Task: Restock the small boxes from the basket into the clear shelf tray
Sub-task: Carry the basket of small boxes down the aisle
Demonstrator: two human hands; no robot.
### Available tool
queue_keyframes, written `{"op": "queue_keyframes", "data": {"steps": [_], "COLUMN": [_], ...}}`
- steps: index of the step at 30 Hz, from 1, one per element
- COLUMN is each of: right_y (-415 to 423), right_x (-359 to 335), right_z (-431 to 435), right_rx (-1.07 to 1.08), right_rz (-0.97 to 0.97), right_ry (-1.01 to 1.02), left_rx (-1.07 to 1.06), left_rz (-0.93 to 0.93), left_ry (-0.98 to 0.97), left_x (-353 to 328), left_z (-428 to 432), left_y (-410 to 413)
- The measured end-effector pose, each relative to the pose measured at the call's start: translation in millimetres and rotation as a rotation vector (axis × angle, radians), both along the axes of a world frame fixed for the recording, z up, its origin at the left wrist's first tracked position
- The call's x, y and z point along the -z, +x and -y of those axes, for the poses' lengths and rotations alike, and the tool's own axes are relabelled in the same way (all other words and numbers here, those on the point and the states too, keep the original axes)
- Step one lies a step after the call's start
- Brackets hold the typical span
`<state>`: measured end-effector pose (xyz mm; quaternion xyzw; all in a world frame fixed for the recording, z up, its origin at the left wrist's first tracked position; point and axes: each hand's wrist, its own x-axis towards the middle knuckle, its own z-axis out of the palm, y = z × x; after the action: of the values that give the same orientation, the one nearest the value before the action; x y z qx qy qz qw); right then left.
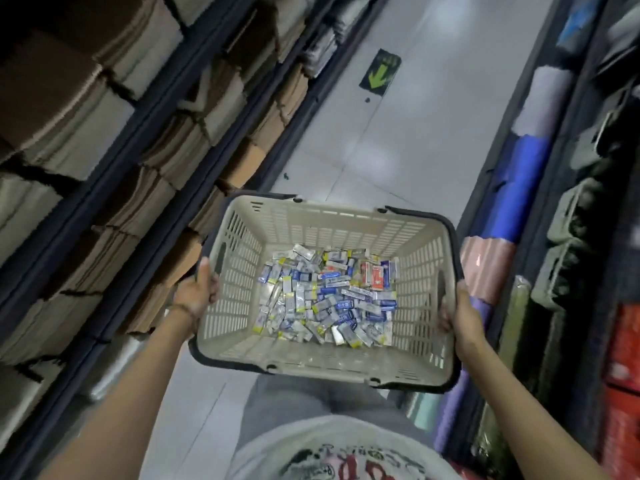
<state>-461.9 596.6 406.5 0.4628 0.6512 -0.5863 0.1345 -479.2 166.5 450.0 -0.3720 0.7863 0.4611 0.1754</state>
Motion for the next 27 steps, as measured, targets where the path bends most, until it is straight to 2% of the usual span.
{"op": "queue_keyframes", "data": {"steps": [7, 21, 27], "right_y": [-96, -328, -458], "right_x": [-23, -66, -66], "right_z": [-25, -89, -154], "right_rx": [0.156, 0.458, 0.468], "right_rz": [-0.07, -0.031, -0.013], "right_ry": [-0.012, 0.104, 0.092], "left_rx": [0.138, 0.424, 0.444], "left_rz": [-0.036, -0.026, -0.072], "left_ry": [-0.027, 0.006, -0.024], "left_x": [-16, -19, -22], "left_z": [-33, -140, -212], "left_y": [-154, -495, -635]}}
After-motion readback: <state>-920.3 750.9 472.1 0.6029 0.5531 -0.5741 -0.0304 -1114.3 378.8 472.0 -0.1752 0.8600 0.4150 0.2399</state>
